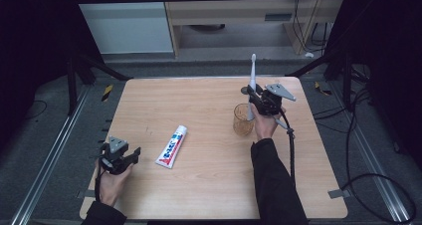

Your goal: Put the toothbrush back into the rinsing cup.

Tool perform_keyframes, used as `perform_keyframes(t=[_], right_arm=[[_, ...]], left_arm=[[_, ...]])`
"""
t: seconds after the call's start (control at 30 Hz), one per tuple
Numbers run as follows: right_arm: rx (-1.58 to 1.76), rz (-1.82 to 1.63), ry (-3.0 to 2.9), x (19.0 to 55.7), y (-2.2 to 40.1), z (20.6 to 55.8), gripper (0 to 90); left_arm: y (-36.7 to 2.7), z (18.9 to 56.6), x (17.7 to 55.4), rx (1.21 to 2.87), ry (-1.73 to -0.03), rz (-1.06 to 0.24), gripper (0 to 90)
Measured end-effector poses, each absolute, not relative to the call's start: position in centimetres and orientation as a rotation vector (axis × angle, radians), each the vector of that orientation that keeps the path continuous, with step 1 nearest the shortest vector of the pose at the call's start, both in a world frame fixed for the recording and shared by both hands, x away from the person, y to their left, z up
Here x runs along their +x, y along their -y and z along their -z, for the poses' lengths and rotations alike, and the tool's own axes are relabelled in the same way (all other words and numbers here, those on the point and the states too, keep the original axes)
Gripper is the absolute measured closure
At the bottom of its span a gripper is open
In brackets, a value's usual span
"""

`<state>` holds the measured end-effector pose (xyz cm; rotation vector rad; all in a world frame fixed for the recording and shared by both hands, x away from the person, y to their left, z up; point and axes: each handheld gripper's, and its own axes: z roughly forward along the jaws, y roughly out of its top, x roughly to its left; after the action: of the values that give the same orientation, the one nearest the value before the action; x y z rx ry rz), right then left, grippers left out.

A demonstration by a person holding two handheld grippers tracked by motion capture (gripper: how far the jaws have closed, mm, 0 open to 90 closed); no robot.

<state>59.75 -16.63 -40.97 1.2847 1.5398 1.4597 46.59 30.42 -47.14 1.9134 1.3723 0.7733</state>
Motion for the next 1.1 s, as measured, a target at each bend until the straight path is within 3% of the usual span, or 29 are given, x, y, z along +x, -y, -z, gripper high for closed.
perform_keyframes(t=[1.1], right_arm=[[1.308,-1.26,-1.795,56.9,17.7,42.5,66.4]], left_arm=[[-30.1,47.2,46.5,1.925,-1.364,-0.771,49.2]])
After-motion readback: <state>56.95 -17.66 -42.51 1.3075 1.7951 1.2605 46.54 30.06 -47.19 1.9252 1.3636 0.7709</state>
